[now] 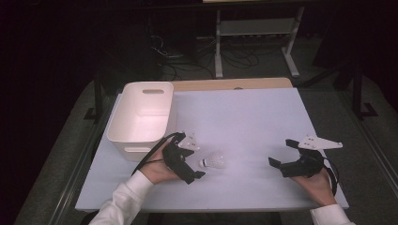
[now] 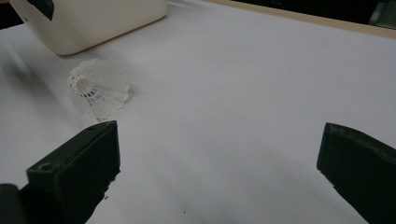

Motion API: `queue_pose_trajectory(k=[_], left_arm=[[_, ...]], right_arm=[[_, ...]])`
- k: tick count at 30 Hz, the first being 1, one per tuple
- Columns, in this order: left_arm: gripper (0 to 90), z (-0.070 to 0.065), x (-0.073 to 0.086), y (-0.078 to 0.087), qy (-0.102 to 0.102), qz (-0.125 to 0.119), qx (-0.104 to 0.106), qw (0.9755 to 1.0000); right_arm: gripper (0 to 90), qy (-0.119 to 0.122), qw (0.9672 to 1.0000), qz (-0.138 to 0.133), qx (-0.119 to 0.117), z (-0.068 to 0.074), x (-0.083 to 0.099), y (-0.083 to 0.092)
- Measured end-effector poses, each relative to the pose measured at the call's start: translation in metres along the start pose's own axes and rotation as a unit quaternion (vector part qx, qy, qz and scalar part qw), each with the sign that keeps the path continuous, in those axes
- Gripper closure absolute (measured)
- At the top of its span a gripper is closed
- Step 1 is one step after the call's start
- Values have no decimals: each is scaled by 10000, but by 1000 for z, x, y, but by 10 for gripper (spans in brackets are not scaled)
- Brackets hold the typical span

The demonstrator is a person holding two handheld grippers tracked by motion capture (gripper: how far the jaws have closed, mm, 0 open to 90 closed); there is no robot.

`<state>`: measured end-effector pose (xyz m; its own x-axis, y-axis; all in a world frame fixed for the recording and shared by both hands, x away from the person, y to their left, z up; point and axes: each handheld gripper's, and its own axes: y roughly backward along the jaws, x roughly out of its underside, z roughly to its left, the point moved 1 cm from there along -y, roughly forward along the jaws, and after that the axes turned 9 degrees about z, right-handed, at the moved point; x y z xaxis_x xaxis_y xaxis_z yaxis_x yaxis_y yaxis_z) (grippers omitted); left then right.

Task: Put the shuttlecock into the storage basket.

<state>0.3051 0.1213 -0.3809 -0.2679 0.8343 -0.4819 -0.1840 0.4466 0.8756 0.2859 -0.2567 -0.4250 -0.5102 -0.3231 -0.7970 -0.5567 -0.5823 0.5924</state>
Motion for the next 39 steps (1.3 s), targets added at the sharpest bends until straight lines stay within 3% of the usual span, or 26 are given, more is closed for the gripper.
queue_pose_trajectory(k=[16, 24, 39], left_arm=[[1, 5, -1, -21, -101, 412, -104, 9990], [1, 6, 1, -33, -171, 640, -56, 9978], [54, 14, 2, -48, -106, 759, 61, 9970]], right_arm=[[0, 11, 10000, 24, -34, 1, 0, 0], [0, 2, 10000, 37, -52, 1, 1, 0], [0, 26, 10000, 49, -71, 0, 1, 0]])
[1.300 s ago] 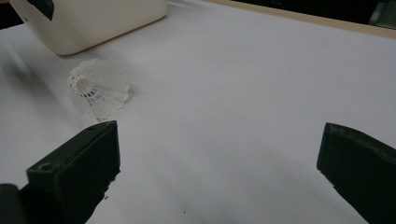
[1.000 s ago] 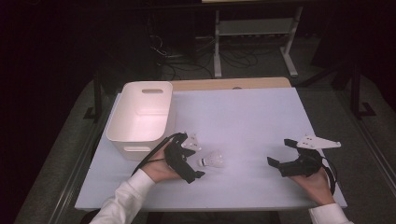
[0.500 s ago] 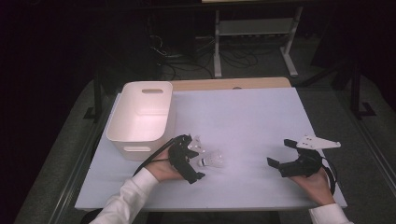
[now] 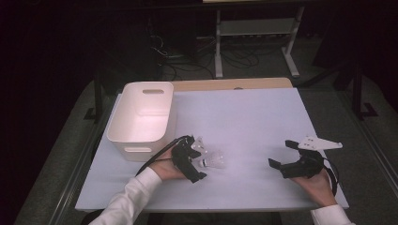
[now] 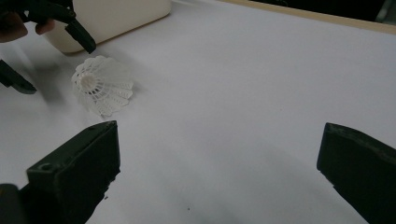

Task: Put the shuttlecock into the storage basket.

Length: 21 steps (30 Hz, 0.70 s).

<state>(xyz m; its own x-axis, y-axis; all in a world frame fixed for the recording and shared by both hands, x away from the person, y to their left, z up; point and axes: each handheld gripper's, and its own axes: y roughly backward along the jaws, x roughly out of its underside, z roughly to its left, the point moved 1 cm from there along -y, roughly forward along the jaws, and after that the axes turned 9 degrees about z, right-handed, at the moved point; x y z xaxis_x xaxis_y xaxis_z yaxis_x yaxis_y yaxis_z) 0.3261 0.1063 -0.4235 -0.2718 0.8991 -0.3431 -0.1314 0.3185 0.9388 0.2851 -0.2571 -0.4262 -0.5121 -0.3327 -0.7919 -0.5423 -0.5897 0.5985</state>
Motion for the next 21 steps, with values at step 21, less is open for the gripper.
queue_pose_trajectory(k=[21], left_arm=[[275, 10, -3, -11, 55, -35, 152, 9999]], right_arm=[[0, -12, 10000, 15, -21, -1, 1, 0]])
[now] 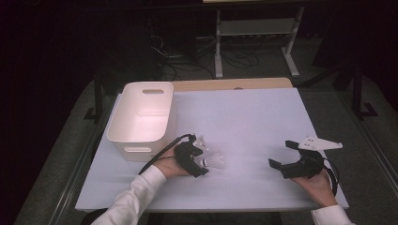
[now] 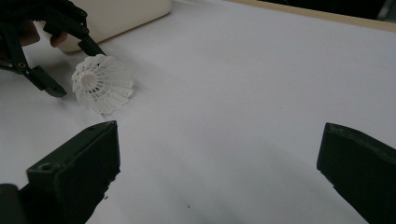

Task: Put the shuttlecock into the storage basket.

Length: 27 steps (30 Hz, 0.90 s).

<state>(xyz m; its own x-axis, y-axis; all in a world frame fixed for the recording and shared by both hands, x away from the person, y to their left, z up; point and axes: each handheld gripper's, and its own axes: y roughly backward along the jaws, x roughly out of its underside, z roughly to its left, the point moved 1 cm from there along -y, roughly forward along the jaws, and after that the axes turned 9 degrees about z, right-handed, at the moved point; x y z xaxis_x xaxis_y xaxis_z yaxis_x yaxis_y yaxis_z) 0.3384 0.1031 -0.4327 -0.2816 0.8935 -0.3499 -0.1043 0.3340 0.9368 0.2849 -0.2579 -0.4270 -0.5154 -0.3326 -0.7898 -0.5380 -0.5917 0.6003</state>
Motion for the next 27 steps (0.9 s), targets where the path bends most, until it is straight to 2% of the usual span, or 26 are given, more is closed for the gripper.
queue_pose_trajectory(k=[8, 13, 16, 19, 27], left_arm=[[365, -1, 0, -2, -40, -43, 35, 10000], [400, -1, -1, -2, -144, 7, 7, 9999], [426, -2, -2, -4, -103, -100, -57, 9999], [461, -2, -2, -3, -125, -37, -68, 9999], [574, -2, -3, -4, -167, -153, 23, 9997]], right_arm=[[0, 3, 10000, 12, 6, 0, 0, 0], [0, 0, 10000, 9, 6, 0, 0, 0], [0, 10, 10000, 12, 9, 0, 0, 0], [0, 9, 10000, 22, 7, 0, 0, -1], [0, 19, 10000, 12, 37, 0, 0, 0]])
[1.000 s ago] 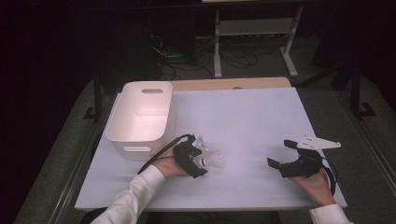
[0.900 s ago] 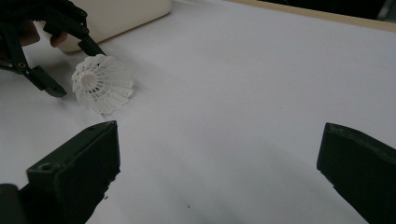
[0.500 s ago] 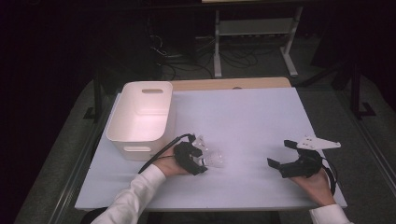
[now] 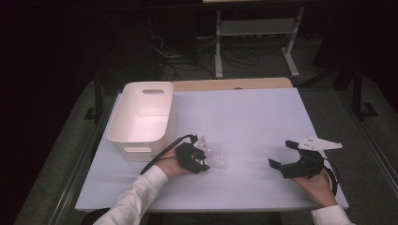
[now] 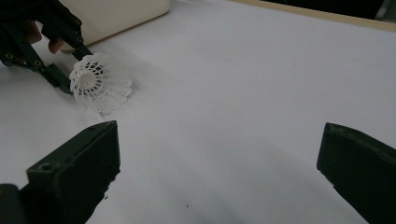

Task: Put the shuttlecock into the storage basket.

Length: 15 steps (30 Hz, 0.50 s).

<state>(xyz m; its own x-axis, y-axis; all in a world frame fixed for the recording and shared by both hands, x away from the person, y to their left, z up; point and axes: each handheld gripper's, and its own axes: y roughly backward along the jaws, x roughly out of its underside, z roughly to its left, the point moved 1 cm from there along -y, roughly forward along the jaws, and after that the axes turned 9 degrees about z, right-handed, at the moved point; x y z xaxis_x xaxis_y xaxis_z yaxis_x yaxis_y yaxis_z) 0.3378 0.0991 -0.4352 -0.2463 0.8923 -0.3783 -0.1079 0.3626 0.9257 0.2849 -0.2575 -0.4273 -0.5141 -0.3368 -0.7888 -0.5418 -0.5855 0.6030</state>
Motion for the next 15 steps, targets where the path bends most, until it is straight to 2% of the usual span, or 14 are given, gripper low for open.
queue_pose_trajectory(k=[1, 5, 8, 9, 15], left_arm=[[593, 0, 0, 1, -63, 30, -10, 10000], [640, 0, 0, 1, -83, 59, -62, 9999], [648, -2, 0, 1, -42, -30, -141, 9999], [649, -2, -1, 2, -92, -63, -176, 9998], [653, -3, -2, 7, -55, -153, -201, 9997]], right_arm=[[0, -2, 10000, 6, -7, 0, 0, 0], [0, 0, 10000, 6, -5, 0, 0, 0], [0, -2, 10000, 0, 2, 0, 0, 0], [0, -2, 10000, -1, 11, 0, 0, 0], [0, 14, 10000, -63, 29, 0, 0, 1]])
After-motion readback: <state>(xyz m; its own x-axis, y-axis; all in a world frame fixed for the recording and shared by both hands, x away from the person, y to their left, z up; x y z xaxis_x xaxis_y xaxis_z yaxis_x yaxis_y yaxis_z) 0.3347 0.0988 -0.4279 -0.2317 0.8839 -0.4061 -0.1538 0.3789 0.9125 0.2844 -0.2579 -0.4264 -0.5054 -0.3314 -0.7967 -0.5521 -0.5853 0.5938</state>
